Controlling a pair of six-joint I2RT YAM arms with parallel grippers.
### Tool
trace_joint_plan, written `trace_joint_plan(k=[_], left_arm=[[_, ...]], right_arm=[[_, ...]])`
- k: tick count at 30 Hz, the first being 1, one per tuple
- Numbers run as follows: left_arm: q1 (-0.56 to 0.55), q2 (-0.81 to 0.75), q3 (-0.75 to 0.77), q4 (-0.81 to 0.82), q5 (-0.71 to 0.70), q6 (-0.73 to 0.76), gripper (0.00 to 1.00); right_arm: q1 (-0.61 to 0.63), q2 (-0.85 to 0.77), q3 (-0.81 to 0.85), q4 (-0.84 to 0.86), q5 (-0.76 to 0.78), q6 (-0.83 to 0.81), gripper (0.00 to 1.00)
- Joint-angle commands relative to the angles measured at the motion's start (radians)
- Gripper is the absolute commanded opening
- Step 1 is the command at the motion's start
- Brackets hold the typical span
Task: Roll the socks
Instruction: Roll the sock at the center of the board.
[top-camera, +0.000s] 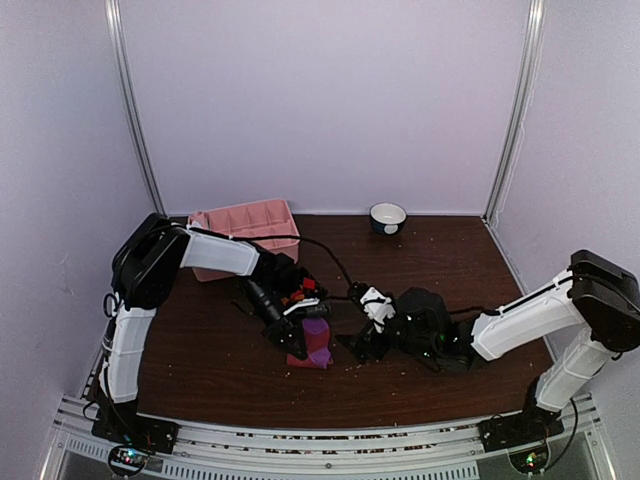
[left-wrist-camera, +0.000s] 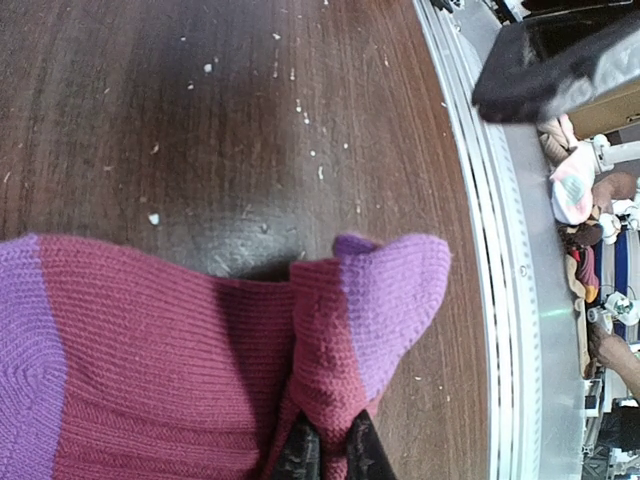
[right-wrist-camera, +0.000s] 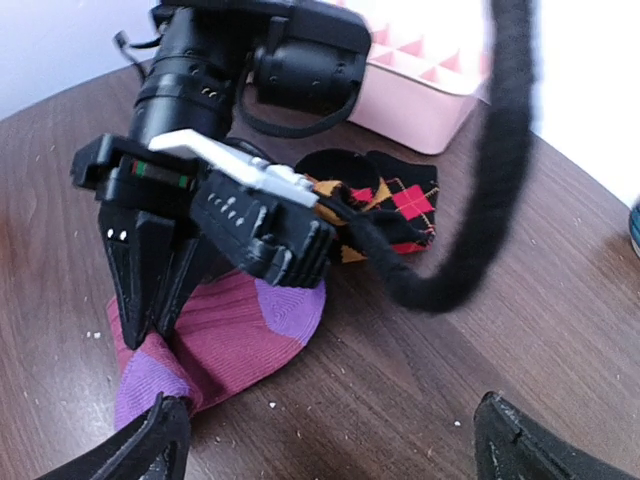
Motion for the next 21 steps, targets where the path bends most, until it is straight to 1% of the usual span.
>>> trace_joint_plan(k=[1,2,3,4,5,6,7,10,12,14,18,20,21], left_arm=[[-0.004,0.021,-0.041,-0.005,-0.104,0.012,0.07],[-0.004,0.019,-0.044,-0.002,-0.106,0.010,0.07],[-0.004,0.015,-0.048,0.001,-0.106,0.007,0.07],[-0.004,0.011,-0.048,0.005,-0.106,0.005,0.07],[-0.004,0.010,-0.048,0.006,-0.106,0.004,0.07],[-0.003,0.009,-0.046,0.006,-0.107,0.003,0.07],[-0.002,0.007,-0.046,0.006,-0.107,0.002,0.07],[0.004,0.002,-0.050,0.007,-0.098,0.000,0.07],[0.007,0.002,-0.050,0.007,-0.097,0.000,0.07],[0.007,0.000,-0.049,0.008,-0.097,0.000,0.07],[0.011,-0.005,-0.050,0.007,-0.091,0.001,0.07],[0.011,-0.007,-0.051,0.007,-0.088,0.000,0.07],[0.011,-0.006,-0.051,0.006,-0.087,0.001,0.07]], right_arm=[[-0.003,-0.039,0.102,-0.164,0.207,0.190,1.00],[-0.005,-0.013,0.230,-0.362,0.226,0.245,0.99],[-0.005,0.025,0.318,-0.480,0.220,0.259,1.00],[-0.003,0.058,0.368,-0.529,0.177,0.235,1.00],[-0.006,0.065,0.357,-0.506,0.075,0.166,1.00],[-0.013,0.053,0.311,-0.429,-0.011,0.145,1.00],[-0.019,0.044,0.284,-0.388,-0.041,0.155,1.00],[-0.013,0.044,0.288,-0.411,-0.067,0.149,0.99],[0.003,0.037,0.258,-0.382,-0.081,0.140,0.95],[0.025,0.024,0.196,-0.311,-0.078,0.123,0.94],[0.029,-0.014,0.028,-0.094,-0.129,0.101,0.92],[0.033,-0.023,-0.011,-0.037,-0.178,0.072,0.87],[0.039,-0.019,-0.006,-0.041,-0.210,0.052,0.85]])
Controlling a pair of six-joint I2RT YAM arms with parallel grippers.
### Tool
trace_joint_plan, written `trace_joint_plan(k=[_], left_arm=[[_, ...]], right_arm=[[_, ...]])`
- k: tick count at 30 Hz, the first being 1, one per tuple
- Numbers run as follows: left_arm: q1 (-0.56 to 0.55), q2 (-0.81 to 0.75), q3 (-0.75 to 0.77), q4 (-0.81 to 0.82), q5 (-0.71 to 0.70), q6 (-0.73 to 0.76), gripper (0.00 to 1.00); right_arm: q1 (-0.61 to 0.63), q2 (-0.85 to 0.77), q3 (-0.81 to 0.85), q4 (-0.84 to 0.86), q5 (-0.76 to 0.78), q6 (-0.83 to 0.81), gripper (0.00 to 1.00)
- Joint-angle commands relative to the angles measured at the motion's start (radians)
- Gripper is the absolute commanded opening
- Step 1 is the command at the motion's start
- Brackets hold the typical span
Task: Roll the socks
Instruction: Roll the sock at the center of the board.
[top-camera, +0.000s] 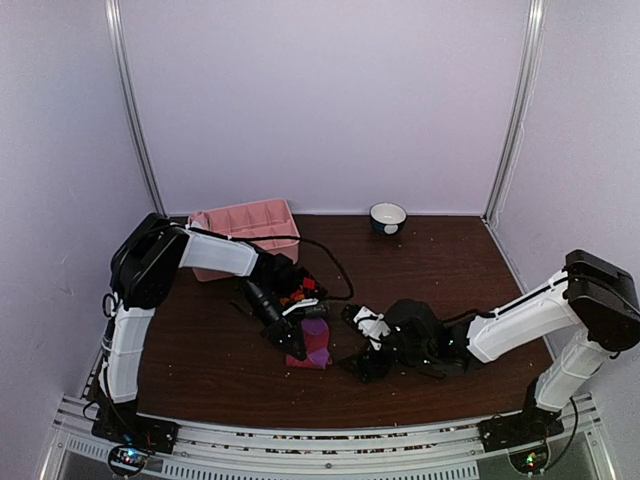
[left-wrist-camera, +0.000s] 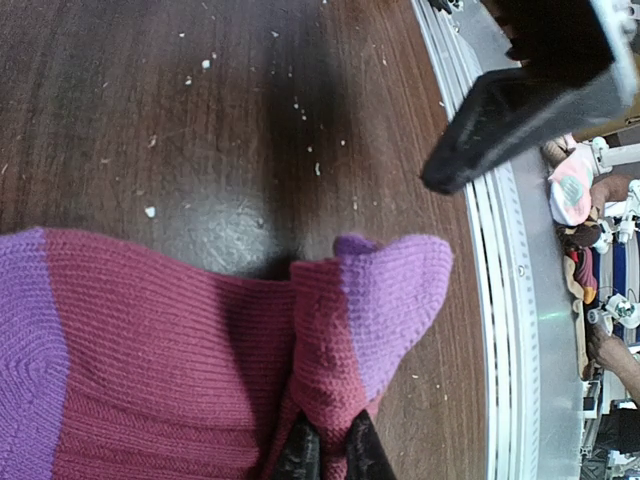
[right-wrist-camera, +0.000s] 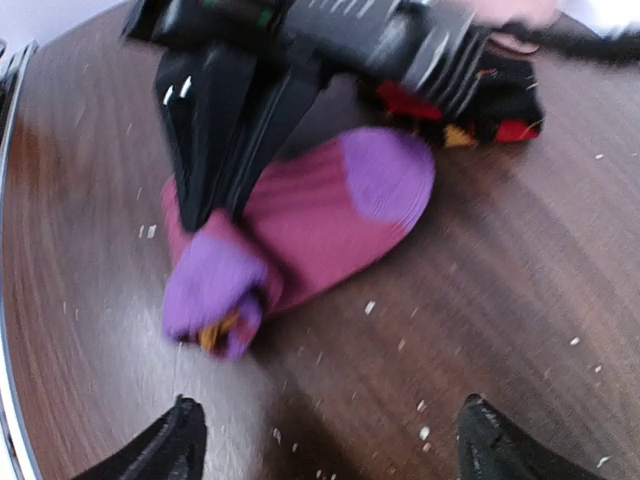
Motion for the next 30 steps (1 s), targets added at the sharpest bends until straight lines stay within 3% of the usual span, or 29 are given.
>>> trace_joint_plan(k=[1,14,24,30], left_arm=[[0.006,0.004,-0.031,-0.005,-0.092,0.006,0.07],[0.009,0.004,-0.014,-0.030,-0.086,0.019,0.07],[0.010,0.011,-0.003,-0.048,-0.080,0.028,0.07],[0.010,0.025,0.014,-0.076,-0.071,0.046,0.07]], right_arm=[[0.014,-0.028,-0.012,0.131,-0.129,-0.071,0.83],[0.064,0.164,0.241,-0.085,-0.299,-0.242,0.62],[0.060,0.263,0.310,-0.167,-0.245,-0.349,0.49],[0.059,0.285,0.316,-0.170,-0.179,-0.374,0.46]])
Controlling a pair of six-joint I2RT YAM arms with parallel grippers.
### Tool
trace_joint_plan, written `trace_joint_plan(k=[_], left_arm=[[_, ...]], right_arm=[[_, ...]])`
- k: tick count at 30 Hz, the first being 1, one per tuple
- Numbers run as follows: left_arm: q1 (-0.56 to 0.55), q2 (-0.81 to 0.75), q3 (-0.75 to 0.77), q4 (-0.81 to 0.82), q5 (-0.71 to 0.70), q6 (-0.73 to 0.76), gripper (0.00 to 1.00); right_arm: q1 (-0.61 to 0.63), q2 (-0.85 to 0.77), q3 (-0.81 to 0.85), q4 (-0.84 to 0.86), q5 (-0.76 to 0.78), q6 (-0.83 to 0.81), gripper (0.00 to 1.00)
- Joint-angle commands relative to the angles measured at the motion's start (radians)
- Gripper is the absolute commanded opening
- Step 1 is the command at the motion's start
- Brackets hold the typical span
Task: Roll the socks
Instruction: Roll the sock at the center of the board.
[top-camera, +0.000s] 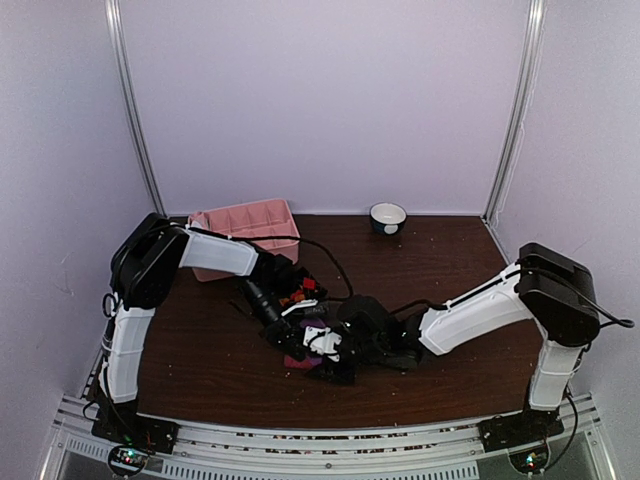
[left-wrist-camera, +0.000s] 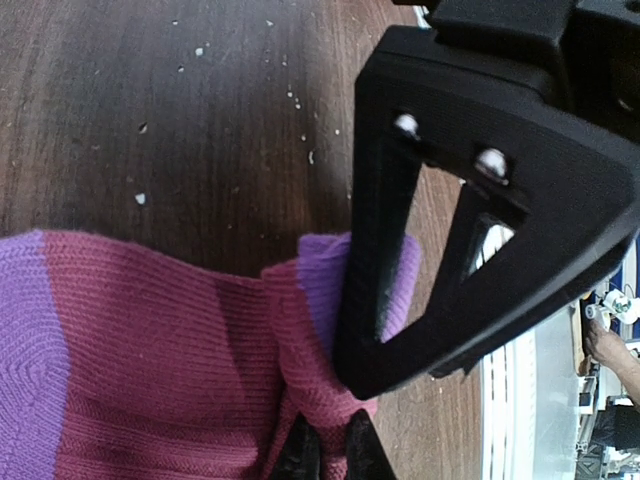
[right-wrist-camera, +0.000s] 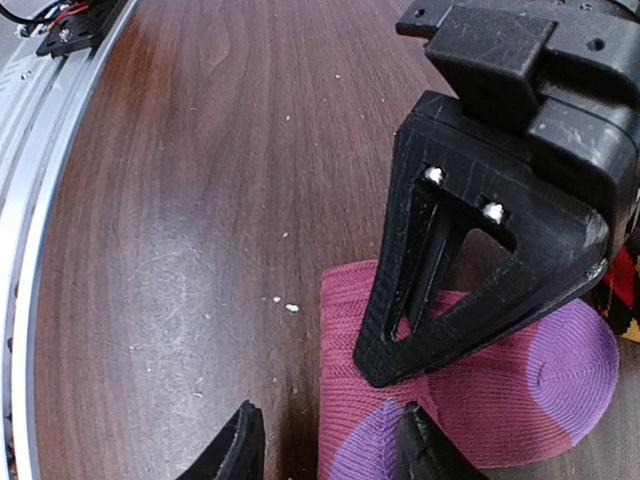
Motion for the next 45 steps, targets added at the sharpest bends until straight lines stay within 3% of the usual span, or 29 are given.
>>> trace_joint_plan(k=[1,16,20,25,28,31,38,45], left_arm=[[0.007,0.025,0.012,-0.047,-0.069,0.033,0.07],[0.007,0.043,0.039,-0.091,-0.056,0.066,0.08],[0.007,0.044,0.040,-0.092,-0.061,0.073,0.12],[0.018,0.021,0.034,-0.055,-0.079,0.045,0.32],[0.041,-0.018,0.030,-0.023,-0.097,0.018,0.46],[0.088,-0.104,-0.011,0.030,-0.096,0.004,0.51],[0.154,-0.355,-0.202,0.239,-0.106,-0.033,0.51],[0.154,-0.474,-0.346,0.353,-0.080,-0.029,0.50]], right_arm=[[-0.006,0.034,0.014,-0.040,0.076,-0.040,0.46],[-0.019,0.085,0.045,-0.139,0.160,-0.117,0.42],[-0.018,0.133,0.082,-0.200,0.107,-0.108,0.23],[-0.018,0.139,0.093,-0.246,0.044,-0.077,0.00],[-0.018,0.129,0.083,-0.272,0.014,-0.043,0.00],[-0.019,0.120,0.070,-0.300,-0.013,0.013,0.00],[-0.023,0.147,0.078,-0.371,-0.050,0.152,0.00],[-0.067,0.187,0.181,-0.522,-0.164,0.272,0.00]])
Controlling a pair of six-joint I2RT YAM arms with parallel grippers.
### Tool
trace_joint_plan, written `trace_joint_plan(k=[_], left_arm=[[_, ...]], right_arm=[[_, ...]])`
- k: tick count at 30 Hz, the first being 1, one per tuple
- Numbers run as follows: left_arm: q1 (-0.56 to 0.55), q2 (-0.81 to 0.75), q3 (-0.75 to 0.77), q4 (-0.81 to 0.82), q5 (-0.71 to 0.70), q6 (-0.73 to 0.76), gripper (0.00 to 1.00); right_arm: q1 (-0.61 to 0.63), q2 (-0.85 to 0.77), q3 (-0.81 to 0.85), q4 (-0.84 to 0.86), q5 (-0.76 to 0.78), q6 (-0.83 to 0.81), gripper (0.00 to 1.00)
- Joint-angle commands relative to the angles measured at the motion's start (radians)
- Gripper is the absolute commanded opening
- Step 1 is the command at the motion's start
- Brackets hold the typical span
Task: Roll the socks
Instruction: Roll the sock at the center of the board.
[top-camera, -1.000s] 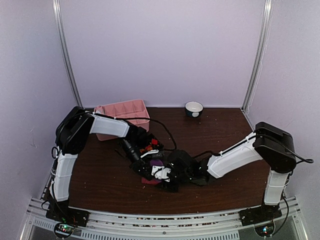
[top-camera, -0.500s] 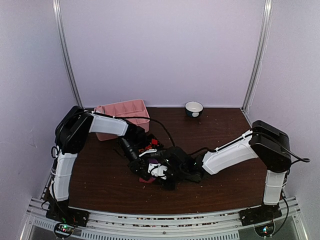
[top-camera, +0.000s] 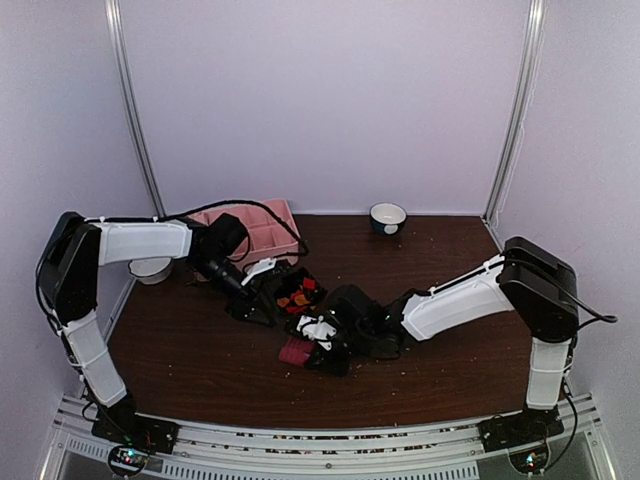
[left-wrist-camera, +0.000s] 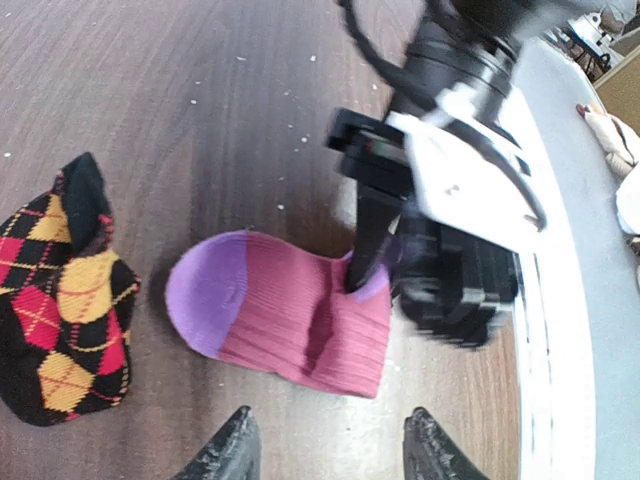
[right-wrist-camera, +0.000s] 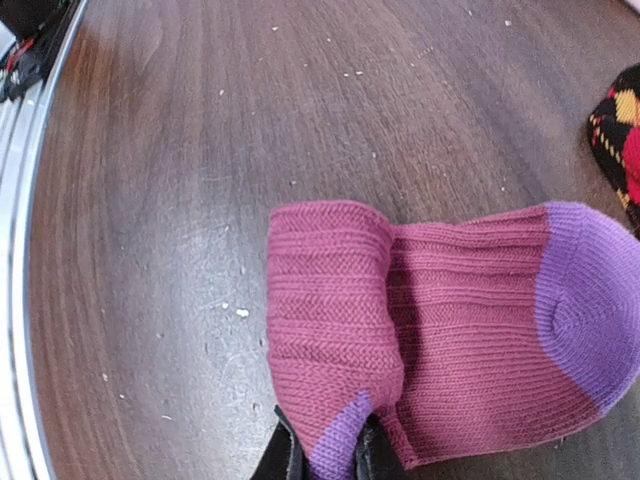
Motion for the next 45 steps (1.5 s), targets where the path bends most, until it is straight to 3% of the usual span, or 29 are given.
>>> trace_joint_plan(k=[1,9,20,29,33,39,40,41,42,43,45], left_arm=[[-0.005,-0.046,-0.096,0.139,0.019,-0.011,0.49],[-0.061,-0.210,-0.254,0.283,-0.026,0.016,0.47],[-0.263,-0.094,-0.211,0.342,-0.375,0.137,0.45],[-0.310,-0.023,-0.188,0.380,-0.471,0.157,0.38],[-0.317,0.026,-0.162,0.364,-0.488,0.156,0.27],[-0.312,0.105,-0.094,0.277,-0.459,0.124,0.00],[-0.308,0.112,-0.085,0.261,-0.442,0.116,0.00],[-0.305,0.118,-0.078,0.251,-0.427,0.106,0.00],[-0.300,0.125,-0.074,0.241,-0.415,0.097,0.00],[-0.292,0.132,-0.067,0.229,-0.398,0.090,0.00],[-0.276,0.155,-0.045,0.198,-0.351,0.070,0.00]], right_arm=[[-0.030,0.099,0.040,-0.304,-0.137,0.121,0.00],[-0.165,0.244,0.150,-0.378,-0.338,0.342,0.00],[-0.198,0.269,0.145,-0.334,-0.393,0.491,0.00],[-0.200,0.250,0.122,-0.284,-0.404,0.553,0.00],[-0.201,0.233,0.112,-0.245,-0.408,0.580,0.00],[-0.215,0.172,0.056,-0.186,-0.389,0.575,0.02],[-0.224,0.154,0.030,-0.170,-0.367,0.577,0.07],[-0.232,0.134,0.004,-0.154,-0.343,0.578,0.29],[-0.240,0.115,-0.021,-0.144,-0.318,0.576,0.81],[-0.247,0.095,-0.047,-0.131,-0.289,0.577,0.98],[-0.260,0.056,-0.098,-0.097,-0.243,0.583,1.00]])
